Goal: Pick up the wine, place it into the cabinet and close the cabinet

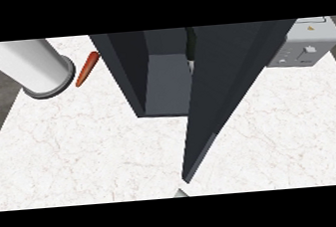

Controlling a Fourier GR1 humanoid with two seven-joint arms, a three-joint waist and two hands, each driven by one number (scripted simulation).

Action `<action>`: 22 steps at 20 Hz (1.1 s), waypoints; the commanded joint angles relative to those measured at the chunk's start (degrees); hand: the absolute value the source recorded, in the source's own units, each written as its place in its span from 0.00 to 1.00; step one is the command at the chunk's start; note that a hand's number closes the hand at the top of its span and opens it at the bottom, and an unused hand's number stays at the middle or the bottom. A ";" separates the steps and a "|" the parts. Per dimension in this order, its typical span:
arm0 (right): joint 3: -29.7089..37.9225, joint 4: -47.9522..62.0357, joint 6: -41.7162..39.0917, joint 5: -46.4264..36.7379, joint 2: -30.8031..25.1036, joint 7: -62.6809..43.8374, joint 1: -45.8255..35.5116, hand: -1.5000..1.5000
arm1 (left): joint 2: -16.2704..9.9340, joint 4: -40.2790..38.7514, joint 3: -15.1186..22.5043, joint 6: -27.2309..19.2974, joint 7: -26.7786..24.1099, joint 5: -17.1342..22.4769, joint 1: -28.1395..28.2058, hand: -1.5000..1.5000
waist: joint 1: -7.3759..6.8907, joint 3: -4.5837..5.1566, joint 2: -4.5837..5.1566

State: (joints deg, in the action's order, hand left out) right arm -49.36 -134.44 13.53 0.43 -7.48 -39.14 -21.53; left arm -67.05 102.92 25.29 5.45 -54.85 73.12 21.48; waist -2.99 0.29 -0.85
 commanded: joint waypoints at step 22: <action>25.91 49.35 0.75 17.72 7.46 15.34 -40.69 1.00 | -2.38 -8.43 -13.54 16.75 0.53 0.67 8.87 0.00 | -0.39 -0.28 1.26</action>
State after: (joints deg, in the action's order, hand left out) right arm -28.40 -93.48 20.52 13.61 -0.28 -29.18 -59.26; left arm -69.84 94.41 13.50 18.01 -52.43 73.53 29.11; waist -3.62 0.09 0.26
